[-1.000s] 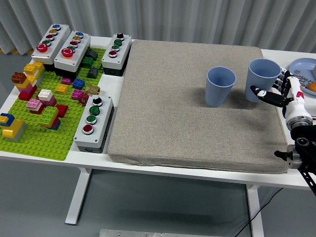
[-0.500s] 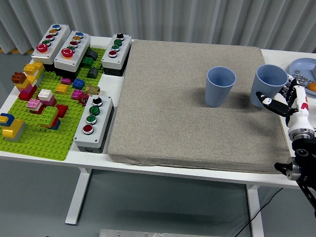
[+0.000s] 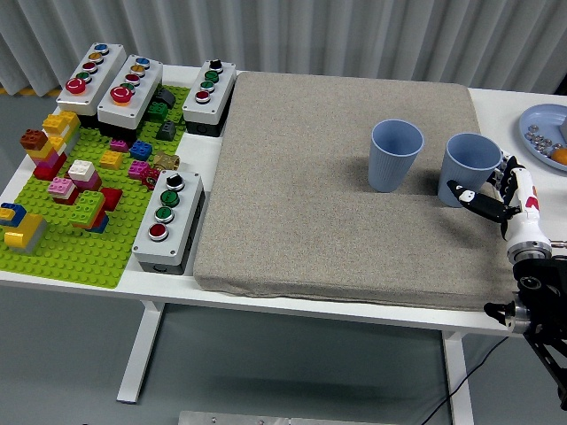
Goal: Pick cup pour cup place
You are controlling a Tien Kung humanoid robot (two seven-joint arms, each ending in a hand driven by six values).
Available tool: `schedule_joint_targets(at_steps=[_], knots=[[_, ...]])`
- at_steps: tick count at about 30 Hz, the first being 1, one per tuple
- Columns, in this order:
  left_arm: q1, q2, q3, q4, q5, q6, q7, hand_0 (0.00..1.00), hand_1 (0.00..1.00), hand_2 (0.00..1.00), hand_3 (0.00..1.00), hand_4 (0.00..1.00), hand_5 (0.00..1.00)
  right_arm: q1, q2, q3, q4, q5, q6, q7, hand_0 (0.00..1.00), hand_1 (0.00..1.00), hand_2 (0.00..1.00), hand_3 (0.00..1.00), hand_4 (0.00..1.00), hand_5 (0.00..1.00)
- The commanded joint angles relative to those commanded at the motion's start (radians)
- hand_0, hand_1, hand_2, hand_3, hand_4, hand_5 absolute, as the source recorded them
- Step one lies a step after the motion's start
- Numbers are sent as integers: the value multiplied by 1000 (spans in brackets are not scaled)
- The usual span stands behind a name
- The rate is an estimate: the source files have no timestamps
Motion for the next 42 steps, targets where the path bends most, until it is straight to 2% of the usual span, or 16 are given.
schedule_joint_targets(at_steps=[5,12,13,18,19,30,31,42], knots=[[-2,-2,-4,0,2,0,0,765,801,844,751,516,955,1,3,0,-19,-3,-1,7,840,717,594,587,593,2],[-1,-2,-5,0,1,-1,0,765,800,845,752,516,956,2,0,11,-7,-14,0,-5,840,718,594,586,588,2],[-1,-2,-6,0,1,-1,0,764,800,845,750,517,958,2,-1,13,-2,-18,0,-6,842,724,639,647,588,2],[-2,-2,-5,0,0,-1,-1,764,800,845,750,517,958,3,-6,29,6,-32,14,-31,842,724,639,647,588,2],[-2,-2,-5,0,0,-1,-1,764,800,845,748,517,960,3,-7,31,6,-35,17,-37,849,745,717,783,595,2],[-1,-3,-6,0,0,0,0,764,800,845,748,517,962,1,-8,35,7,-47,24,-60,854,751,734,799,597,2],[-2,-3,-7,0,1,0,0,765,800,844,748,516,963,1,-9,36,8,-50,27,-64,858,761,781,822,626,2],[-1,-3,-6,0,0,0,0,766,800,844,748,516,962,0,-11,50,7,-84,49,-111,865,766,801,837,654,19]])
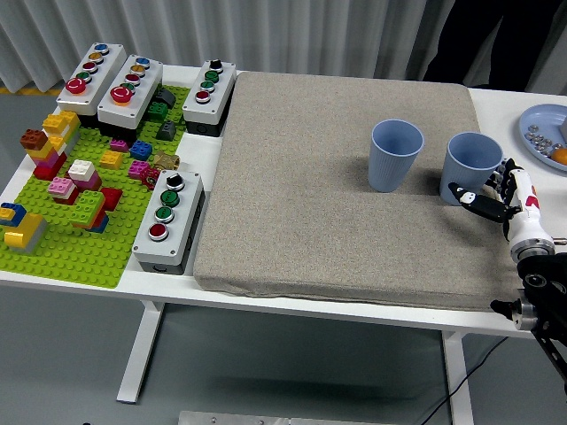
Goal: Pick cup pour cup place
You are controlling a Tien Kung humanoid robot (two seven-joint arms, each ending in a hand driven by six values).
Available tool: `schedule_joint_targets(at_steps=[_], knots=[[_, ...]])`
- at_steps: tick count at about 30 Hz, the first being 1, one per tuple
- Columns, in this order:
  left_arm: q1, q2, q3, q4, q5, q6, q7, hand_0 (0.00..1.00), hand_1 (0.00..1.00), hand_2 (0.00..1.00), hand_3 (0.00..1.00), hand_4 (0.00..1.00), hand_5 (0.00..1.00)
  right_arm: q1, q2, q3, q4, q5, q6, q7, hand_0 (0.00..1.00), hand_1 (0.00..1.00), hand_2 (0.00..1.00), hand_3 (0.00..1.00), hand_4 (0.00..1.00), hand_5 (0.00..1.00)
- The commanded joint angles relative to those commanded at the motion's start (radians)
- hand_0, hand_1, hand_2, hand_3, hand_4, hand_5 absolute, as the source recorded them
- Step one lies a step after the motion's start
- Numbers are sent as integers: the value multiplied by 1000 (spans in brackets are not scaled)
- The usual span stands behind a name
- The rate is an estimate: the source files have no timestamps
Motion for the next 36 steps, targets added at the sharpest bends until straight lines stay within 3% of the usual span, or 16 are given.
schedule_joint_targets(at_steps=[1,6,7,22,36], knots=[[0,0,0,0,0,0,0,765,799,844,747,515,962,0,0,1,-1,-3,1,-3,885,778,868,920,767,83],[3,0,0,0,0,0,0,765,799,844,747,515,962,-3,-2,16,-1,-55,34,-58,885,778,868,920,767,83],[3,0,-1,0,1,0,1,765,799,844,745,515,963,-4,-2,18,-1,-58,40,-66,915,822,950,986,827,114],[10,1,-5,0,5,-1,1,766,798,843,743,514,958,-25,-12,43,23,-109,78,-120,939,865,987,998,883,154],[9,2,-7,0,3,0,0,768,799,843,743,514,962,-78,-58,88,113,-142,75,-141,937,862,980,998,883,154]])
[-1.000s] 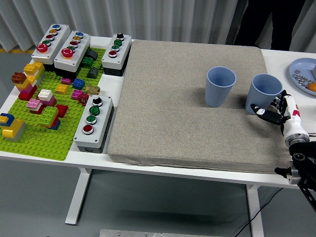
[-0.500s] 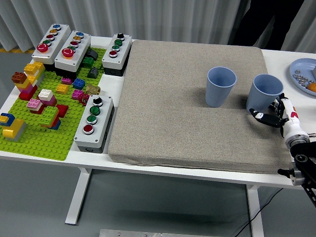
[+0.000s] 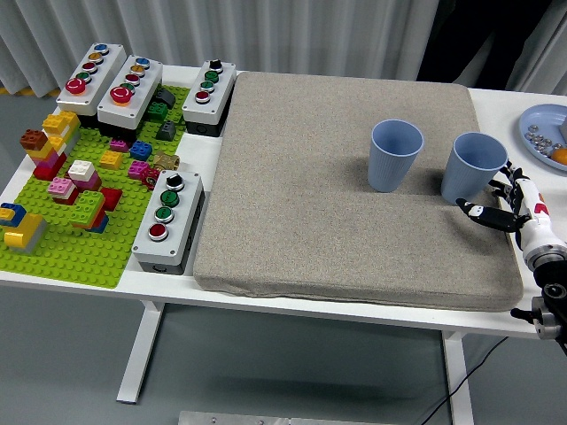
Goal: Pick cup pour cup place
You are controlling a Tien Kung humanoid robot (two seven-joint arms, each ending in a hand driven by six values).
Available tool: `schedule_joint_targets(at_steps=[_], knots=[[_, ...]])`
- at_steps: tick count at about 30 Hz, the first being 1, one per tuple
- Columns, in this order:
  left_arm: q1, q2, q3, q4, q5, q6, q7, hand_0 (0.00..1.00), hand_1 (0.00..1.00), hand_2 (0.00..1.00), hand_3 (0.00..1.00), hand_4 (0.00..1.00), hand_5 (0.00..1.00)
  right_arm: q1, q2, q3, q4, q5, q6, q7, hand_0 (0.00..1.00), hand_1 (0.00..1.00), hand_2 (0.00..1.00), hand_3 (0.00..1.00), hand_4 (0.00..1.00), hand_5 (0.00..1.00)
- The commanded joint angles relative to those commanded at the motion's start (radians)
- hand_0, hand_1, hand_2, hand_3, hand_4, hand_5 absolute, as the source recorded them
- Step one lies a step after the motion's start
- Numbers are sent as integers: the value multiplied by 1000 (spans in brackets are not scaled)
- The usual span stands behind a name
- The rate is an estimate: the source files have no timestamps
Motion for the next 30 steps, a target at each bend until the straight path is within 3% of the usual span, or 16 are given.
schedule_joint_targets(at_steps=[8,14,30], knots=[[0,2,-9,0,5,0,0,767,797,841,743,513,960,-48,-49,48,93,-22,-2,-15,936,860,973,990,877,155],[1,4,-15,0,11,0,1,767,796,841,742,512,960,-73,-63,75,129,-23,-4,-19,936,860,970,988,876,153],[-1,7,-14,0,8,1,-1,767,796,841,741,512,960,-68,-68,101,163,-26,-17,-18,935,859,969,983,869,151]])
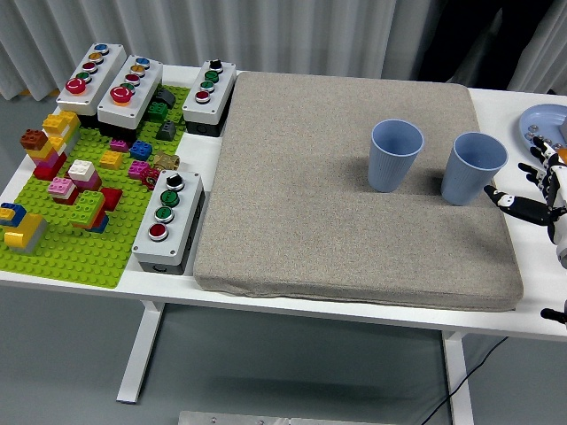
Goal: Pick cup pour cup place
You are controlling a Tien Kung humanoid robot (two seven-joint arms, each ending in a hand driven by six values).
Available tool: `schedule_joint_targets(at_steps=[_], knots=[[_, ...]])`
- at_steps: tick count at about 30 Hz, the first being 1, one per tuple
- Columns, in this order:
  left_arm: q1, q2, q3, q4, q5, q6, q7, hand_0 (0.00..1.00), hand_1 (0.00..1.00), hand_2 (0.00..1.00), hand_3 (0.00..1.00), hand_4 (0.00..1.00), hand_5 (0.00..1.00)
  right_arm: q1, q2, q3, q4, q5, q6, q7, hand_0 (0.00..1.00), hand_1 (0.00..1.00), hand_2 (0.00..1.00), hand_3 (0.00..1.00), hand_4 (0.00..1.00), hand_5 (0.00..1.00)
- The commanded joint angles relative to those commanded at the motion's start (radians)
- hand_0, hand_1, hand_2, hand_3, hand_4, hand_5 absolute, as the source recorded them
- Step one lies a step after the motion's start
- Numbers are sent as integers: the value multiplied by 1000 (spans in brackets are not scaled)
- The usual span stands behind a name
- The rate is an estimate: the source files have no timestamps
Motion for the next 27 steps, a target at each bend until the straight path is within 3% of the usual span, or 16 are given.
schedule_joint_targets(at_steps=[6,7,14,18,19,24,25,27], knots=[[-1,4,4,0,2,0,1,767,796,840,741,511,958,142,-11,38,-33,26,-13,11,935,859,964,975,868,153],[-1,4,5,0,2,0,2,767,797,840,741,511,955,166,-14,45,-38,29,-15,14,930,854,942,933,864,163],[-3,9,14,0,-2,2,0,767,796,840,741,510,956,312,-31,93,-103,117,0,30,926,845,929,923,859,171],[-5,10,14,0,1,3,0,767,796,840,741,510,956,354,-15,108,-145,173,5,41,926,845,929,923,859,171],[-5,9,15,0,-1,3,0,767,797,840,741,511,955,364,-3,111,-163,197,0,51,918,830,907,890,832,226],[-7,8,18,0,0,2,1,767,797,840,741,511,955,385,37,116,-215,325,-36,115,918,830,907,890,832,226],[-7,8,19,0,-1,2,1,767,796,840,743,510,953,387,41,116,-221,354,-42,126,881,774,795,795,784,834],[-8,8,22,0,-3,1,1,767,796,840,743,510,953,388,51,118,-237,394,-45,126,881,774,795,795,784,834]])
